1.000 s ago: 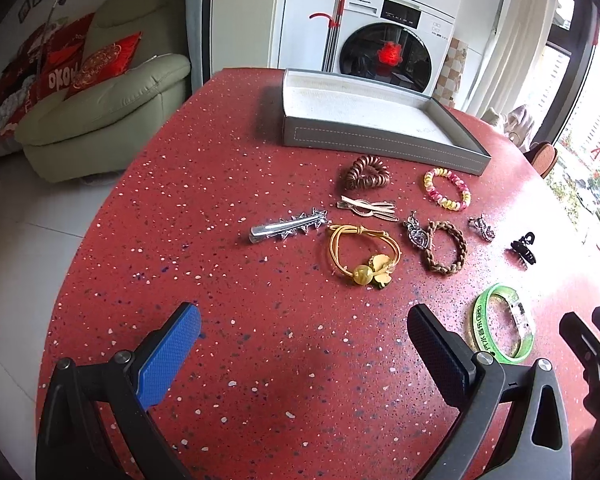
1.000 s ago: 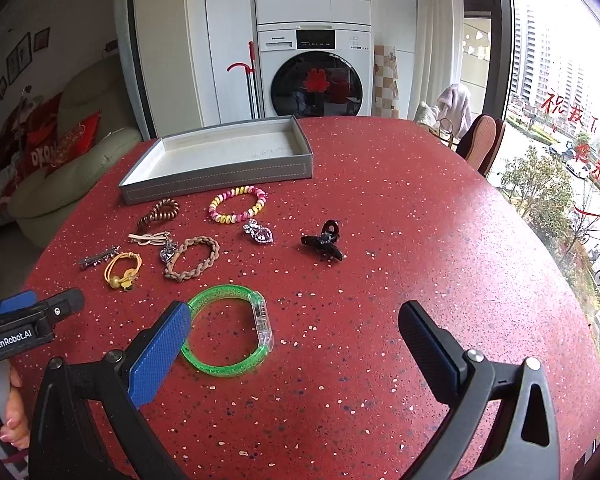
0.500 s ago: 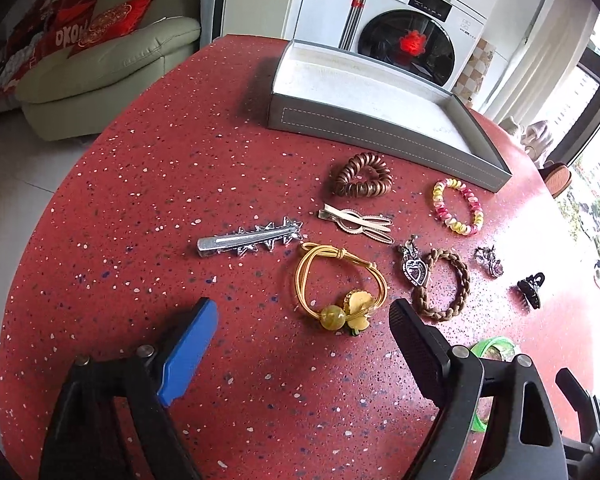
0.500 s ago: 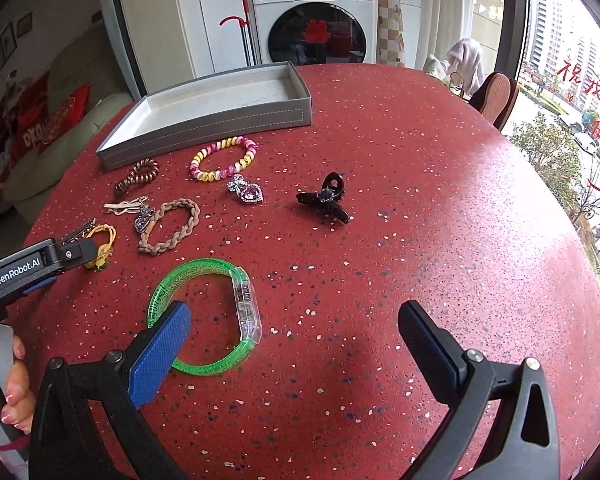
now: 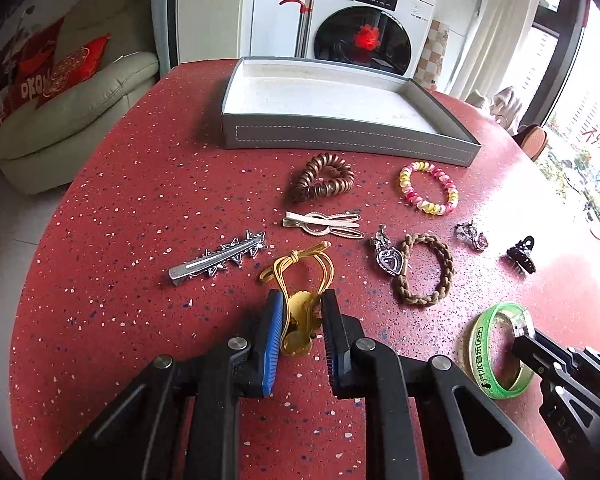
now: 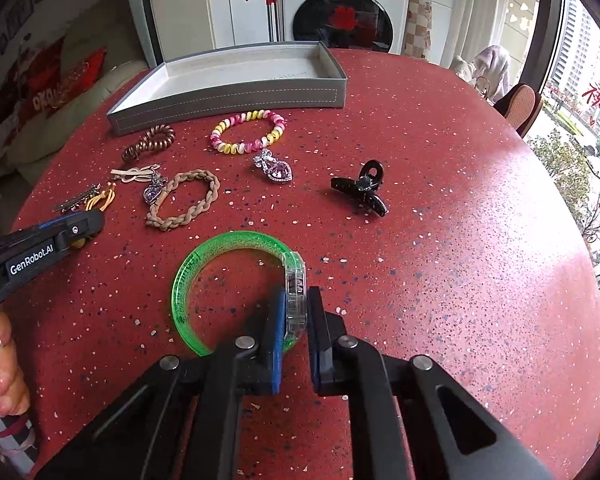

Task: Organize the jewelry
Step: 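Grasp the yellow cord bracelet with the left tool while the right tool grasps the green bangle, then carry both items into the grey tray and open both tools to release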

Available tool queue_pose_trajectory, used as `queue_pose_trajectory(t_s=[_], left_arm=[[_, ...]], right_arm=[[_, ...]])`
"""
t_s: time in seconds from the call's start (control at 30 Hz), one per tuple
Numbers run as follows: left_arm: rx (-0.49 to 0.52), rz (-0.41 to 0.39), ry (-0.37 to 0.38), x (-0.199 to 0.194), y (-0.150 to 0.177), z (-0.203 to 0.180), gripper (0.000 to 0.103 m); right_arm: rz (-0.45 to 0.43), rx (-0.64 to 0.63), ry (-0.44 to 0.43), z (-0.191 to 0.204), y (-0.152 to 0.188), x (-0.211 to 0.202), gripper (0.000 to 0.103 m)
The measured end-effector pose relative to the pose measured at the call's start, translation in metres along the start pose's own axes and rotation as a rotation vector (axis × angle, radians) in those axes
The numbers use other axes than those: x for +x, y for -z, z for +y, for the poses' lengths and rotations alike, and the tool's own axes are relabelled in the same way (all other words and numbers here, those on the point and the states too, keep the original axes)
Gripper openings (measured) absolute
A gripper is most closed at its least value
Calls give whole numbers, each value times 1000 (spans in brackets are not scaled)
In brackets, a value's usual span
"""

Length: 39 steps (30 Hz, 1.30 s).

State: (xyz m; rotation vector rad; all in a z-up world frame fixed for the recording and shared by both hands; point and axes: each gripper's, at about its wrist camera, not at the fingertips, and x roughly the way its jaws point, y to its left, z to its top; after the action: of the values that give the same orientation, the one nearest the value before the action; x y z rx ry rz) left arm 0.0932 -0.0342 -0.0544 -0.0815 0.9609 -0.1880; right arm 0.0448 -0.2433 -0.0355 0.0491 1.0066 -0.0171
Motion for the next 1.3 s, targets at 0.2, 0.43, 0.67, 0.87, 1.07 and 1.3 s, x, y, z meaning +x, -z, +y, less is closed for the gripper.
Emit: queue_pose_trajectory(t_s=[0.2,0.43,0.67,0.87,1.07,1.3], left_arm=[[27,-27,65,-24,-9,9,38],[64,-75,101,-39,-65,11,38],[112,-118,57,-6,-143,8,38],[108,-65,31,58,-185,8,38],[156,0,-6,111,-198,5,38],[228,38,-12,137,-191,9,38]], right_arm=[[-15,65,-68,-16,-7,-8,11],[-58,78,-112,-24,-66,-17,11],[-83,38,-115,-17,-153,6,11],[-45,52,-114,-13,-214,63,11],[7,59,-75,-13,-244,122,11],[69,23,26,-14,-226,144,11]])
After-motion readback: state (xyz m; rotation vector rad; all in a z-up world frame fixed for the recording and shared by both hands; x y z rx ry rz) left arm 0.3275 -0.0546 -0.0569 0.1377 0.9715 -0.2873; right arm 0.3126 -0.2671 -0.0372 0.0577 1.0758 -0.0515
